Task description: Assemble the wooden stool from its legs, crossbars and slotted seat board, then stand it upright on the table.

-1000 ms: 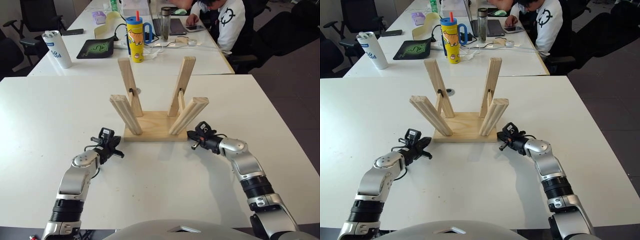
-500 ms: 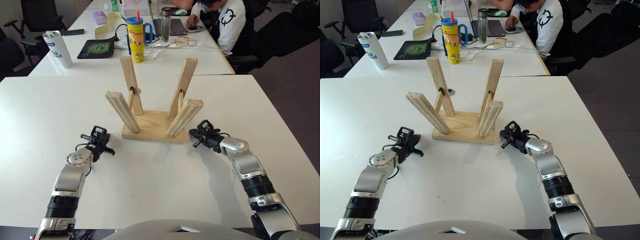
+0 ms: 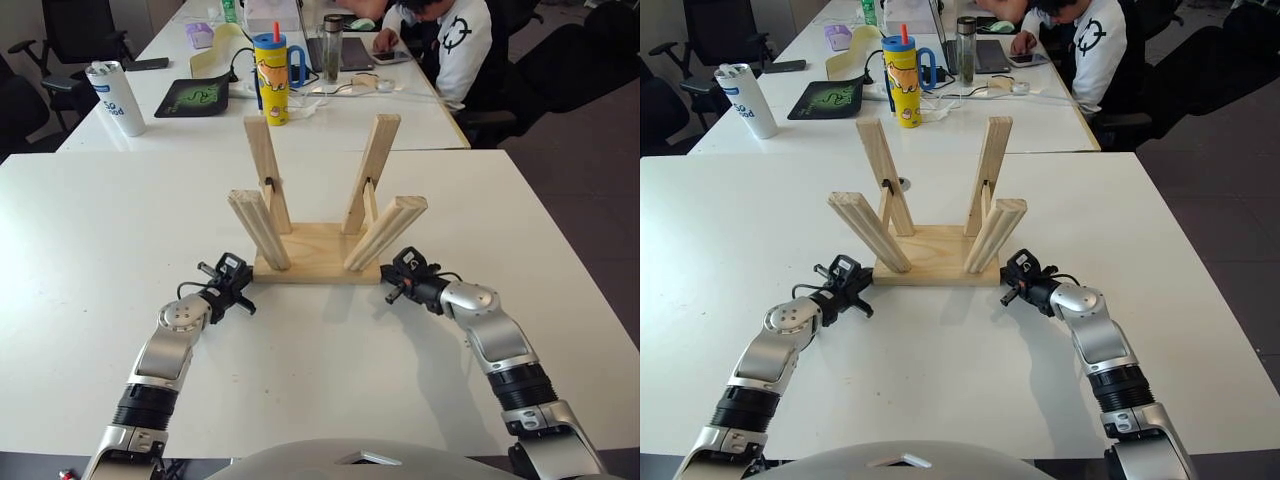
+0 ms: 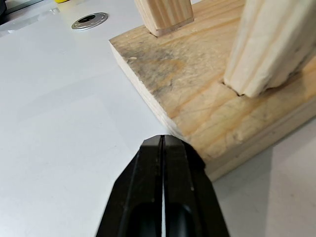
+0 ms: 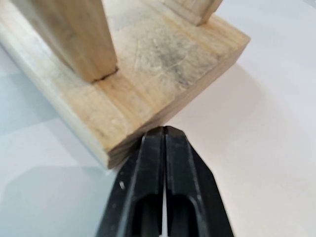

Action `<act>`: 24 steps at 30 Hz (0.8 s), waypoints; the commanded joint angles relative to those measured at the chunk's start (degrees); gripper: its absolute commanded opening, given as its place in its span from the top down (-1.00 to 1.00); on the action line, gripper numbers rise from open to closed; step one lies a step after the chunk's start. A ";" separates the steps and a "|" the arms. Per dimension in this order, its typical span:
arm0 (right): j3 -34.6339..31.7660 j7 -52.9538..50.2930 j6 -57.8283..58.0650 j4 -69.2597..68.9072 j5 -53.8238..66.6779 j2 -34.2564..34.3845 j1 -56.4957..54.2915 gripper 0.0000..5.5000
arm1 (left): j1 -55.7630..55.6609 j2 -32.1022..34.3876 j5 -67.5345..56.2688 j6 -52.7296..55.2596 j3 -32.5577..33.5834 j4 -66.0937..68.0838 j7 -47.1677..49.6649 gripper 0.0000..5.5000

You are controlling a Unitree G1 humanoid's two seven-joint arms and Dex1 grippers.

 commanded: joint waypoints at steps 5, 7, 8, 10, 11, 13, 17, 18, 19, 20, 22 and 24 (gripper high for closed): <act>0.12 5.05 0.02 -7.55 4.32 0.27 -5.43 0.99 | -3.21 -1.99 -4.98 6.75 -1.12 -16.38 -2.63 1.00; -0.39 5.33 0.76 -8.32 4.56 0.19 -6.63 0.99 | -4.02 -2.02 -5.97 8.73 -0.57 -19.42 -2.63 1.00; -0.49 5.34 0.92 -8.57 4.49 0.12 -6.99 0.99 | -4.29 -2.07 -6.46 9.61 -0.24 -20.55 -2.63 1.00; -0.78 5.25 1.45 -8.99 4.65 0.08 -7.50 0.99 | -4.56 -2.23 -6.97 10.84 0.36 -21.78 -2.60 1.00; -0.92 5.18 1.58 -9.14 4.68 0.11 -7.65 0.99 | -4.60 -2.29 -7.00 11.19 0.55 -22.00 -2.59 1.00; -1.22 5.13 2.02 -9.52 4.78 0.19 -7.98 0.99 | -4.71 -2.50 -7.07 11.69 0.87 -22.12 -2.41 1.00; -1.33 5.14 2.33 -10.05 5.02 0.15 -8.15 0.99 | -5.19 -3.01 -7.24 12.68 1.10 -23.03 -1.87 1.00; -1.40 5.09 2.28 -10.12 5.09 0.14 -8.23 0.99 | -5.48 -3.11 -7.27 12.84 1.24 -23.25 -1.75 1.00; -1.59 5.05 2.46 -10.25 5.32 0.21 -8.39 0.99 | -5.81 -3.20 -7.40 13.07 1.45 -23.45 -1.66 1.00; -1.63 5.01 2.45 -10.32 5.29 0.17 -8.52 0.99 | -6.07 -3.26 -7.50 13.30 1.63 -23.64 -1.58 1.00; -1.65 5.04 2.46 -10.41 5.35 0.10 -8.71 0.99 | -6.36 -3.40 -7.66 13.68 1.86 -23.98 -1.49 1.00; -1.73 5.08 2.49 -10.47 5.48 0.12 -8.89 0.99 | -6.48 -3.62 -7.79 13.87 2.16 -24.10 -1.42 1.00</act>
